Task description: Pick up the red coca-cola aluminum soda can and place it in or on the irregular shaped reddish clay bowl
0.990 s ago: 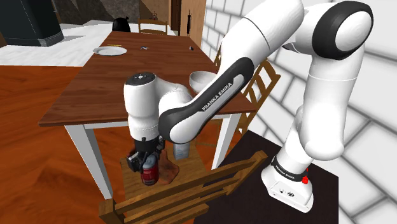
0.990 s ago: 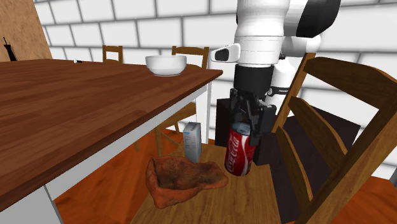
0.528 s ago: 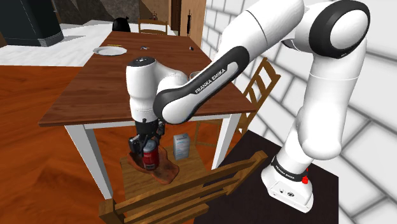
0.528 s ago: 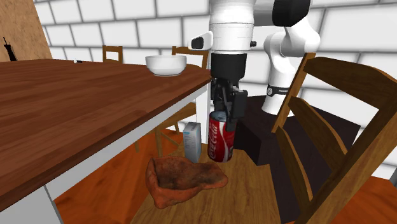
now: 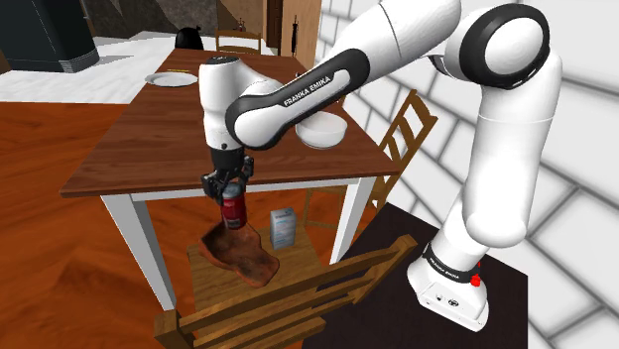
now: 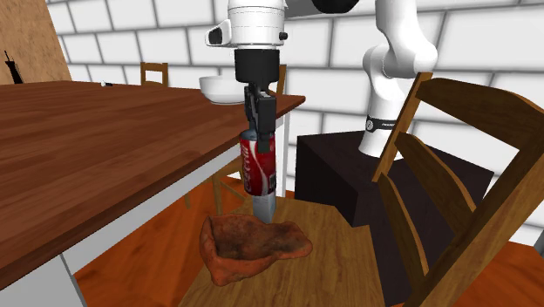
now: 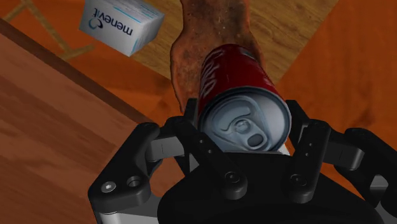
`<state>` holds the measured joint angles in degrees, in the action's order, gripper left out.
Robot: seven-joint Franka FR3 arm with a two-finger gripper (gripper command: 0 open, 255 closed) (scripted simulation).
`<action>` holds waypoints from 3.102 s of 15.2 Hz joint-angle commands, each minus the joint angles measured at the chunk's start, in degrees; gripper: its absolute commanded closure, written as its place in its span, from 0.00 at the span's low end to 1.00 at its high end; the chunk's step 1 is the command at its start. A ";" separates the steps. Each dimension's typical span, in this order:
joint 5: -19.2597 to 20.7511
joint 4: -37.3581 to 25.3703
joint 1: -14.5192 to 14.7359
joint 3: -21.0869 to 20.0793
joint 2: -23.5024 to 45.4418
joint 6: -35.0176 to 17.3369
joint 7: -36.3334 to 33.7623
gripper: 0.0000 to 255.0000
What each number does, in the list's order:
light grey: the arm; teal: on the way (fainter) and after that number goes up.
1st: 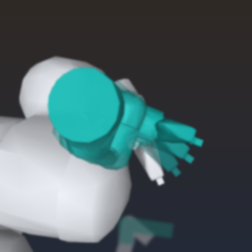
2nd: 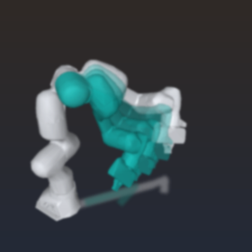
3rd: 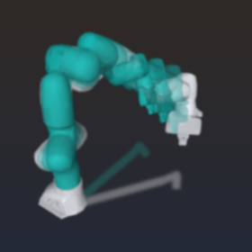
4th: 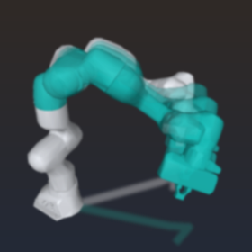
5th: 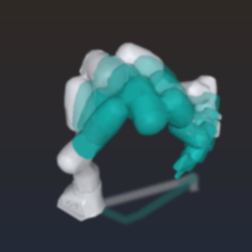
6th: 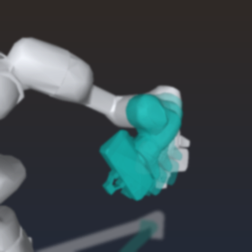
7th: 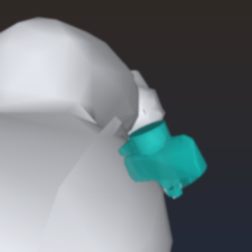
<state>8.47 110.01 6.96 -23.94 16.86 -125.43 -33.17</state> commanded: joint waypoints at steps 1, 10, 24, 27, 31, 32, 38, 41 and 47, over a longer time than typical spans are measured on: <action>0.64 -1.92 -0.83 0.86 1.95 0.04 1.63 1.00; 2.84 0.08 -0.15 1.82 5.86 -5.54 0.20 1.00; 5.56 1.12 1.69 4.21 11.65 -12.15 -1.57 1.00; 5.38 1.13 1.93 4.47 11.60 -12.18 -1.45 1.00; 6.54 1.67 3.07 4.95 13.58 -14.48 -3.06 0.00; 6.38 1.37 3.15 4.85 13.41 -13.96 -3.13 0.00; 2.79 0.70 1.95 4.20 7.47 -8.01 0.22 0.00; 2.31 0.46 1.73 3.90 6.50 -6.85 0.52 0.00; 2.36 0.45 1.64 3.81 6.51 -6.84 0.49 0.00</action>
